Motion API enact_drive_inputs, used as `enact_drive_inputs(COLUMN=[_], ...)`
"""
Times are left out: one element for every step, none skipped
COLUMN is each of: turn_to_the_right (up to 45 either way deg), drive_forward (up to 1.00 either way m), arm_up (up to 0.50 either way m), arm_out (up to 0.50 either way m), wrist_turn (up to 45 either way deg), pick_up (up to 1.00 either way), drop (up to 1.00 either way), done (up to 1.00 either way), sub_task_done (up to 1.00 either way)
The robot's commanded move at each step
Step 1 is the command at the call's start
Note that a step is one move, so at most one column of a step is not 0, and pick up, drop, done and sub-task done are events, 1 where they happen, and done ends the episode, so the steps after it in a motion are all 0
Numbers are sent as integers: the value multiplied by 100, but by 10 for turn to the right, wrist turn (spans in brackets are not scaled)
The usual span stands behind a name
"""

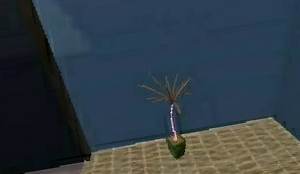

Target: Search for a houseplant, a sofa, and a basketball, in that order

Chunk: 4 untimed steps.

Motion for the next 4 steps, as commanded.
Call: enact_drive_inputs(turn_to_the_right=[-300,0,450,0], drive_forward=[0,55,0,0], arm_up=[0,0,0,0], arm_out=[0,0,0,0], wrist_turn=[0,0,0,0], pick_up=[0,0,0,0], drop=[0,0,0,0], done=[0,0,0,0], sub_task_done=[0,0,0,100])
